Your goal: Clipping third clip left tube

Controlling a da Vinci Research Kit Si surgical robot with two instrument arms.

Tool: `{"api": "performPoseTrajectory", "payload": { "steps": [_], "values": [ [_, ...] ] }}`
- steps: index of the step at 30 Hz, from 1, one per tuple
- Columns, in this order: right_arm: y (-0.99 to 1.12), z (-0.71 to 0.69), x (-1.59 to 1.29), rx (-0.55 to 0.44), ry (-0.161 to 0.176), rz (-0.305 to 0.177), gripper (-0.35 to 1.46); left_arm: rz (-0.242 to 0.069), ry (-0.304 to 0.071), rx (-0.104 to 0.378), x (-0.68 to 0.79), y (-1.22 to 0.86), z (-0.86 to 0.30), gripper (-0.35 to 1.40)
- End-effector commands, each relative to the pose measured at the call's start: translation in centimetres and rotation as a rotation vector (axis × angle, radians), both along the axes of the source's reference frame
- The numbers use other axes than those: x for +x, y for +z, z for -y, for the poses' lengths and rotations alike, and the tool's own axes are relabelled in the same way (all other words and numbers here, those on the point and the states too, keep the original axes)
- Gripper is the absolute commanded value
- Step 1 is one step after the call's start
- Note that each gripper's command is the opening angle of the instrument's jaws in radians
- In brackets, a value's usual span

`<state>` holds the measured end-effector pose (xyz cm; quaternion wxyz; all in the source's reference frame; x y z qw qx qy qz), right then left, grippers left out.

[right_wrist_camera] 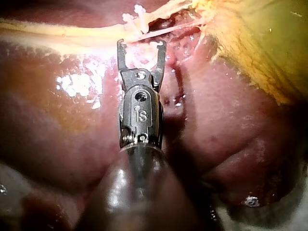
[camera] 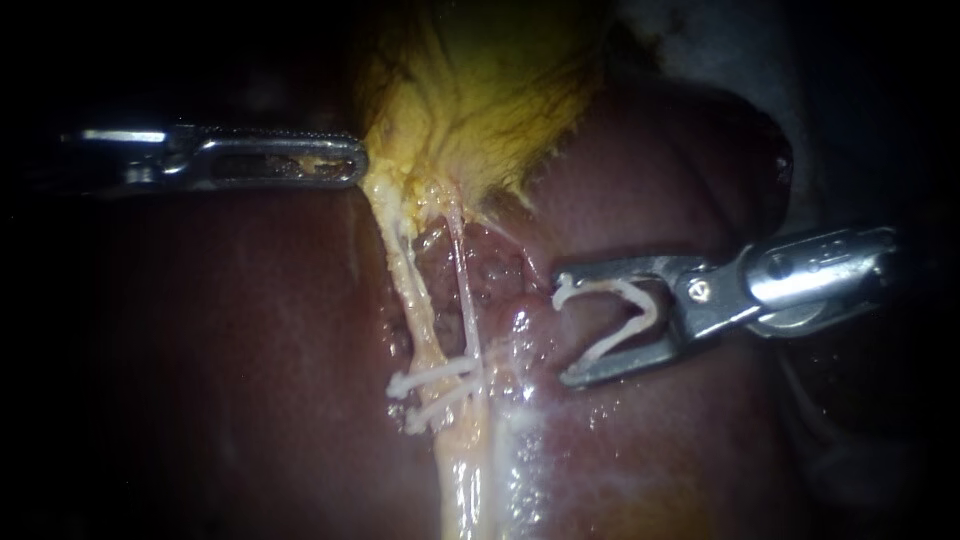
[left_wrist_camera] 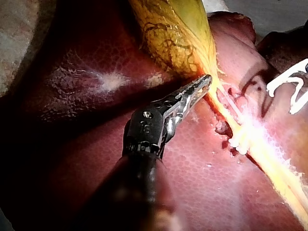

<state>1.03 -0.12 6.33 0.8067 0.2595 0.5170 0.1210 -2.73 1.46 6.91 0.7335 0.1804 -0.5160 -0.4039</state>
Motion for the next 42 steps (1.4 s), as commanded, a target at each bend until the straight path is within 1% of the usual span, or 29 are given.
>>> {"api": "performPoseTrajectory", "payload": {
  "steps": [1, 4, 8, 12, 16, 19, 24, 32, 37, 42],
  "values": [
    [0.01, 0.01, 0.04, 0.012, 0.007, -0.008, 0.53, 0.000, 0.000, 0.000, 0.00, 0.00, 0.00, -0.35],
    [0.04, 0.02, 0.16, 0.057, 0.017, -0.026, 0.53, 0.000, 0.000, 0.000, 0.00, 0.00, -0.01, -0.35],
    [0.10, 0.03, 0.30, 0.110, 0.023, -0.036, 0.53, 0.000, 0.000, 0.000, 0.00, -0.01, -0.01, -0.35],
    [0.19, 0.01, 0.44, 0.178, 0.044, -0.064, 0.53, 0.000, 0.000, 0.000, 0.00, -0.01, -0.01, -0.35],
    [0.31, -0.01, 0.55, 0.221, 0.042, -0.074, 0.53, 0.000, 0.000, 0.000, 0.00, -0.01, 0.00, -0.35],
    [0.44, 0.01, 0.62, 0.240, 0.043, -0.070, 0.53, 0.000, 0.000, 0.000, 0.00, -0.01, 0.00, -0.35],
    [0.68, 0.06, 0.71, 0.271, 0.054, -0.058, 0.53, -0.001, 0.000, 0.000, 0.00, -0.01, 0.00, -0.35],
    [1.10, 0.16, 0.71, 0.312, 0.070, -0.031, 0.53, -0.001, -0.001, 0.000, 0.00, -0.01, 0.01, -0.35],
    [1.24, 0.17, 0.70, 0.331, 0.080, -0.020, 0.53, -0.001, -0.001, -0.001, 0.00, -0.01, 0.01, -0.35],
    [1.31, 0.14, 0.72, 0.350, 0.074, -0.019, 0.53, -0.001, -0.001, -0.001, -0.01, 0.00, 0.01, -0.35]
  ]
}}
